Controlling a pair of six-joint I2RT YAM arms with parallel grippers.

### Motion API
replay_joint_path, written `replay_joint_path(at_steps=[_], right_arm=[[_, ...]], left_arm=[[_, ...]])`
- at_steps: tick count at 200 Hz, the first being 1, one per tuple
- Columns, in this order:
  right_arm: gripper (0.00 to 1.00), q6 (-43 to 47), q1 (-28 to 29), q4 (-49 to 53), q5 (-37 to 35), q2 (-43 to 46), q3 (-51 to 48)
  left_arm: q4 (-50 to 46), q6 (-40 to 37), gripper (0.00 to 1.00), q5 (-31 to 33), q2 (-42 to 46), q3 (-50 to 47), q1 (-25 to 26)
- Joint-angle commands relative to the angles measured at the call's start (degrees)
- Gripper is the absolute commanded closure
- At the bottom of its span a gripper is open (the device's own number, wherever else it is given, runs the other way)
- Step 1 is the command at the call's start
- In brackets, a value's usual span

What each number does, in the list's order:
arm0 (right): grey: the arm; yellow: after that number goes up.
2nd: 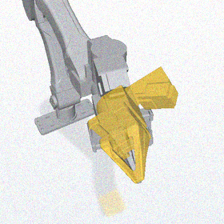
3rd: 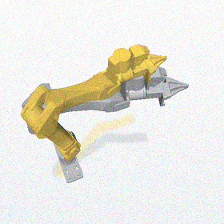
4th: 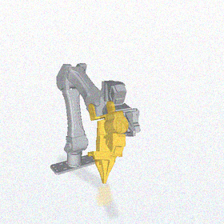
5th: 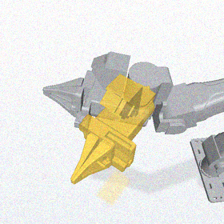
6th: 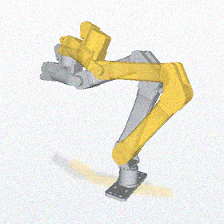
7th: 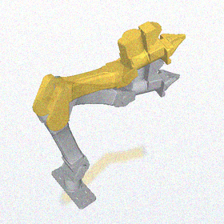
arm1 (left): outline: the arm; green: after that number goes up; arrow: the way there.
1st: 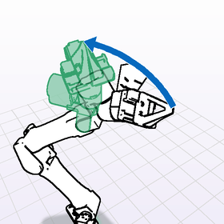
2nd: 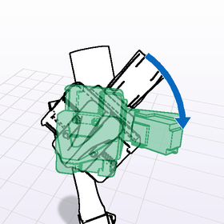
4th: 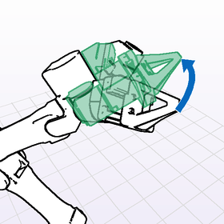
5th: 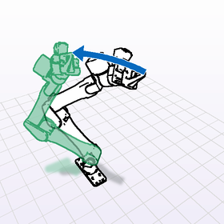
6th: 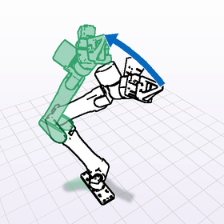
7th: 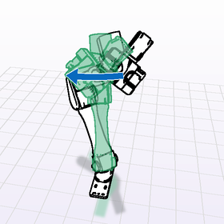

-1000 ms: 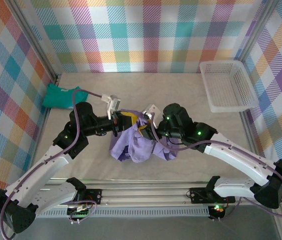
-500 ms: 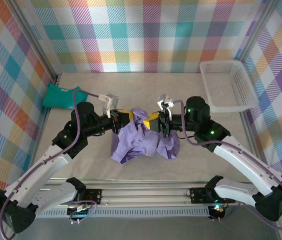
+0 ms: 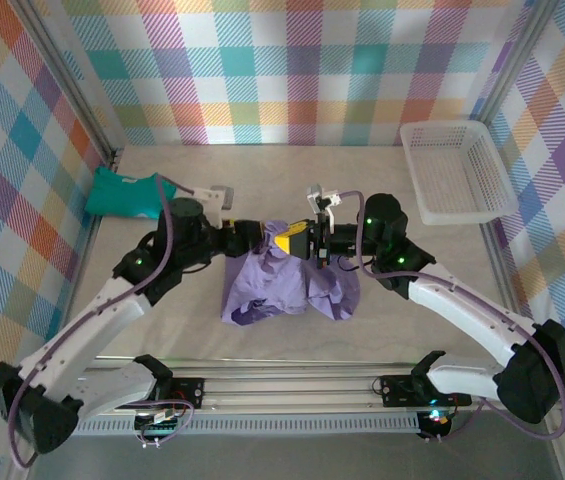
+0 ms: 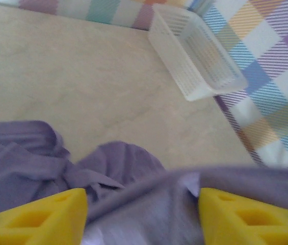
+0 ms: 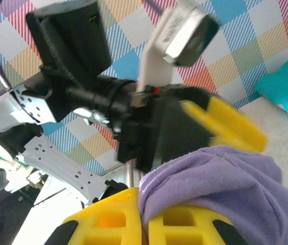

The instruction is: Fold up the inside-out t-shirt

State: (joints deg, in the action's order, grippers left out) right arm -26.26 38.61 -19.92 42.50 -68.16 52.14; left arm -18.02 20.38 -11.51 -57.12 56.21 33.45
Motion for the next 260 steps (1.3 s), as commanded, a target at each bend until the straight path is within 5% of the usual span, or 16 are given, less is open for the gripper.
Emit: replay_joint_path(at_steps=[1,43,69,119,146,180,214,260], right_arm=[[1.00,2.60,-0.72,-1.90,-0.08,1.62,0.68],[1.00,4.91,-0.91,0.57,-1.10,2.04,1.26],[1.00,2.57,-0.93,-2.29,-1.66,2.74,0.34],[1.00,3.31,-2.46,1.95,-6.59,8.10,-1.28],[0.99,1.93,-3.88,2.52,-9.30,11.36,-4.69],[0.78,5.09,-3.06,9.99,-10.73,11.21,-3.28],[0.55,22.11,-0.19,27.84,-16.11,13.99,3.25],[0.45,33.07,3.17,37.80,-20.30,10.97,12.10]], left_arm=[[3.45,1.46,0.36,-10.90,5.71,-2.06,-0.23],[14.32,14.22,0.33,-22.90,2.16,-5.22,-0.23],[15.70,15.81,0.37,-23.87,-1.36,-5.25,-0.25],[17.81,9.70,1.00,-21.10,3.37,-6.77,-0.92],[26.38,6.85,1.00,-20.90,9.73,-10.35,-1.81],[39.91,3.85,1.00,-24.52,12.59,-14.07,-1.81],[32.55,-2.91,1.00,-25.86,10.69,-10.28,-1.72],[26.45,-8.03,1.00,-24.96,9.34,-7.96,-1.12]])
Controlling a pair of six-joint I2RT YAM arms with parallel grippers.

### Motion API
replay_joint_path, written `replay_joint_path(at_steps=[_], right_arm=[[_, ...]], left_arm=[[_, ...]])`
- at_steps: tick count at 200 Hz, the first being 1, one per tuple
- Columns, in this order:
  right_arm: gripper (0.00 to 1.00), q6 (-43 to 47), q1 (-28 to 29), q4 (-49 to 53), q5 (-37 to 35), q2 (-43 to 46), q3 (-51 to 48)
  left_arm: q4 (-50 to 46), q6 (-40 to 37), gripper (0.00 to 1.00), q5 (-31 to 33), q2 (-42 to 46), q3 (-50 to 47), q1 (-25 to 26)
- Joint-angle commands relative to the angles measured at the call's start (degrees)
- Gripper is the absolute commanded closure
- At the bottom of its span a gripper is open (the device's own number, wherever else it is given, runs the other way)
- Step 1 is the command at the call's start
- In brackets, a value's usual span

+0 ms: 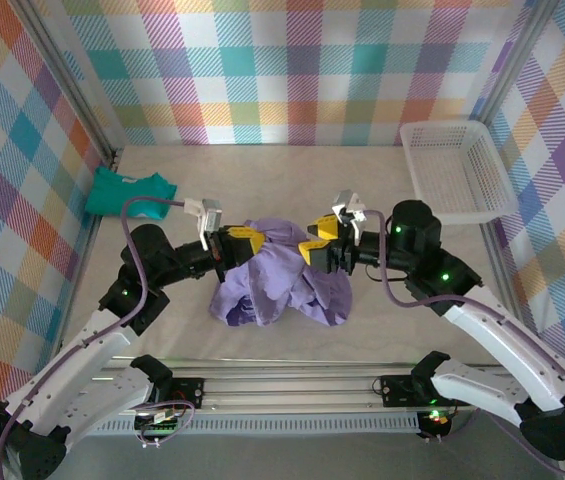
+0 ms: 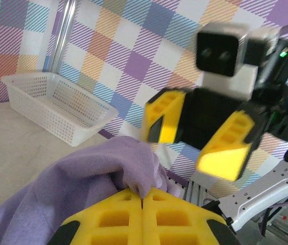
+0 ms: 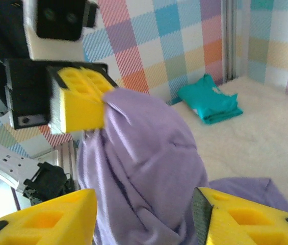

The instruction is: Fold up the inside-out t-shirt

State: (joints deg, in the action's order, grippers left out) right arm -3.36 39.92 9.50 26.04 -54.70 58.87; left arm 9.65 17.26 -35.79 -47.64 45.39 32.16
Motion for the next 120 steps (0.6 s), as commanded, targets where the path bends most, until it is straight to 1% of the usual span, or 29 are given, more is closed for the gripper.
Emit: replay_joint_path(at_steps=[1,36,52,64,68,81,90,99,107,120], right_arm=[[0.45,10.50,1.93,8.49,-3.96,-2.73,5.59],[0.44,14.85,3.99,12.69,-4.51,-9.35,12.00],[0.48,15.39,4.24,13.49,-3.40,-12.21,14.54],[0.56,15.57,4.37,14.15,-1.90,-13.89,15.81],[0.62,15.45,4.33,14.15,-1.55,-14.26,16.07],[0.88,14.15,4.37,13.07,-0.05,-14.45,15.73],[1.00,11.85,4.02,11.00,0.45,-13.63,14.61],[1.00,7.57,2.66,8.19,2.43,-12.42,13.13],[1.00,1.63,0.18,4.18,6.12,-11.16,11.33],[1.00,-10.29,-3.98,-6.57,13.14,-10.02,7.48]], left_arm=[[-1.31,-4.97,1.00,-0.72,-0.16,2.86,0.18],[-3.37,-6.60,1.00,-0.95,-1.16,3.82,0.70],[-3.40,-6.67,1.00,-0.95,-1.46,3.88,0.93],[-3.64,-6.71,1.00,-0.87,-1.48,3.98,0.97],[-3.79,-6.78,1.00,-0.82,-1.43,3.95,0.97],[-4.84,-7.15,1.00,0.40,-1.34,4.04,1.06],[-6.13,-7.36,1.00,2.83,-1.06,4.02,1.06],[-7.46,-7.37,1.00,6.20,-0.63,3.69,0.99],[-8.51,-7.53,0.90,8.44,-0.17,3.12,1.06],[-9.24,-7.81,0.82,10.33,0.59,1.92,1.06]])
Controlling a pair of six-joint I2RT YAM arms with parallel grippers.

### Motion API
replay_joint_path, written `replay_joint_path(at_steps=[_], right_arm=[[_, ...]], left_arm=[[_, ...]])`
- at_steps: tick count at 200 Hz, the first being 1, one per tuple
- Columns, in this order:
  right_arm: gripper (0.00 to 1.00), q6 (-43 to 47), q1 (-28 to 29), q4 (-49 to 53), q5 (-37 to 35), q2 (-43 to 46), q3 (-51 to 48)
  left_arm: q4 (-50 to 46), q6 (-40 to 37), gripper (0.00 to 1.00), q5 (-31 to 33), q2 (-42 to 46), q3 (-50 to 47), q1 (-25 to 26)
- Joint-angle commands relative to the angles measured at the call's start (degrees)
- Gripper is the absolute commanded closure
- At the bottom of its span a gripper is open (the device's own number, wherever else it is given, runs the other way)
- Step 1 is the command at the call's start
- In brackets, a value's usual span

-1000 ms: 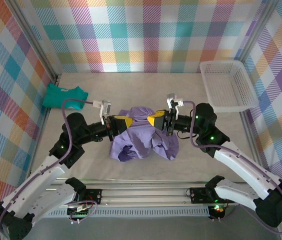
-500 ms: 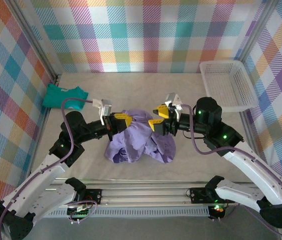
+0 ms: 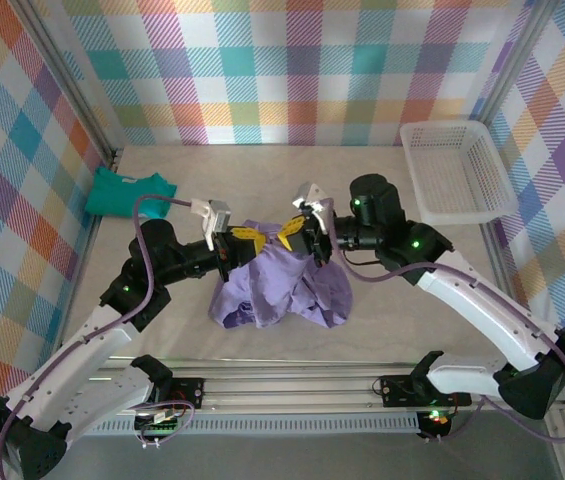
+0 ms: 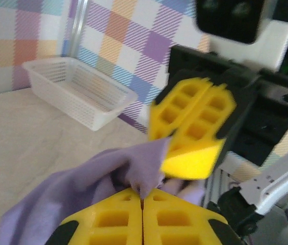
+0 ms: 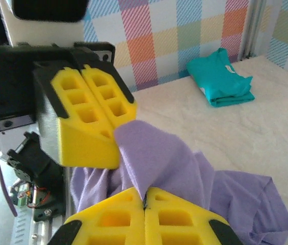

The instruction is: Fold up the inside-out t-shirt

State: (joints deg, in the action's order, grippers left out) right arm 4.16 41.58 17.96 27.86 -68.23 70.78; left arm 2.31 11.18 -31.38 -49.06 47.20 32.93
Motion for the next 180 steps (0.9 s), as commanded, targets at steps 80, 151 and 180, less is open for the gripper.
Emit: replay_joint_path(at_steps=[80,151,180], right_arm=[[1.00,-41.07,-6.51,-39.04,18.02,0.02,-10.05],[1.00,-41.38,-12.84,-31.26,10.39,3.85,-7.82],[1.00,-47.91,-12.76,-40.23,13.27,0.18,-10.40]], left_arm=[[-4.81,-1.85,0.93,4.12,-0.34,0.32,0.38],[0.63,1.25,1.00,7.35,3.58,-7.19,0.46],[3.92,-0.56,0.95,0.58,3.02,-8.29,1.79]])
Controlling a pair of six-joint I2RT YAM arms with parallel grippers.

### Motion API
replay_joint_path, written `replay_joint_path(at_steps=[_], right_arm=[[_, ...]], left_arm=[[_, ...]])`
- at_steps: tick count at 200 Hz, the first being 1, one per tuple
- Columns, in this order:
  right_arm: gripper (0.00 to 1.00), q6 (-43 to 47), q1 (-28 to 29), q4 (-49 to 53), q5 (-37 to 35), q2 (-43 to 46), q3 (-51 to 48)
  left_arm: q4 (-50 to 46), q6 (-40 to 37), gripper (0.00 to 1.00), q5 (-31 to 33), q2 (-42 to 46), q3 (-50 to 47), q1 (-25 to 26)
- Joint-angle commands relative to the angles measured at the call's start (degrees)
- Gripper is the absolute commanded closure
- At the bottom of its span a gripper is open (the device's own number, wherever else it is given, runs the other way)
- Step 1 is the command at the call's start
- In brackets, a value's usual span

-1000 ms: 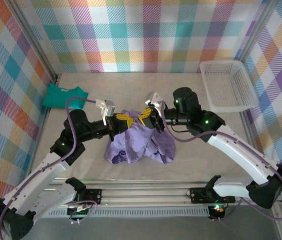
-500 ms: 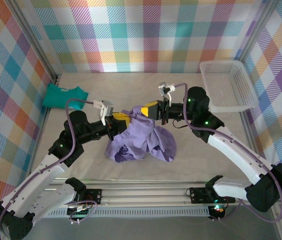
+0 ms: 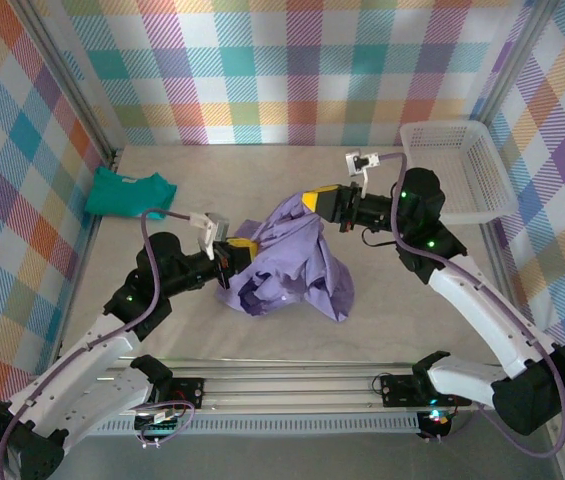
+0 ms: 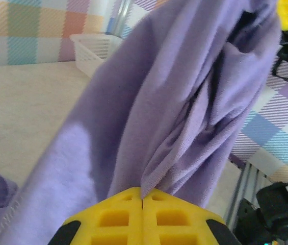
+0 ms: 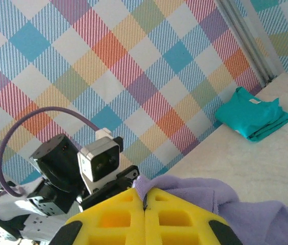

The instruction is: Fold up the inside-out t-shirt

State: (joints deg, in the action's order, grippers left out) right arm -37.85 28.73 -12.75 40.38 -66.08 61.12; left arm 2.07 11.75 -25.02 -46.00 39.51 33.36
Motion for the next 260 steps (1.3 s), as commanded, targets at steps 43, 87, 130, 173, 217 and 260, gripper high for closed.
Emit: replay_joint_path(at_steps=[43,87,130,173,217,260], right_arm=[[1.00,-3.71,0.32,-9.04,0.99,-1.94,-1.45],[1.00,9.96,0.40,1.32,3.46,0.69,0.13],[1.00,10.79,0.36,3.05,4.18,0.13,0.22],[1.00,9.30,0.54,2.78,3.66,-0.60,0.49],[1.00,9.59,0.53,3.94,2.56,-0.54,1.27],[1.00,9.81,0.53,4.59,2.53,-0.60,1.63]], left_arm=[[-2.89,-6.73,0.77,-8.75,-4.17,4.88,5.14],[-0.68,-1.67,0.53,2.25,1.23,5.41,5.14],[-7.04,-0.61,0.53,0.04,-3.62,14.53,5.26],[-11.70,-0.20,0.65,-6.15,-11.56,23.59,6.27],[-16.83,2.79,0.63,-7.71,-17.87,28.40,6.19],[-16.74,5.11,0.62,-7.43,-20.66,30.08,5.57]])
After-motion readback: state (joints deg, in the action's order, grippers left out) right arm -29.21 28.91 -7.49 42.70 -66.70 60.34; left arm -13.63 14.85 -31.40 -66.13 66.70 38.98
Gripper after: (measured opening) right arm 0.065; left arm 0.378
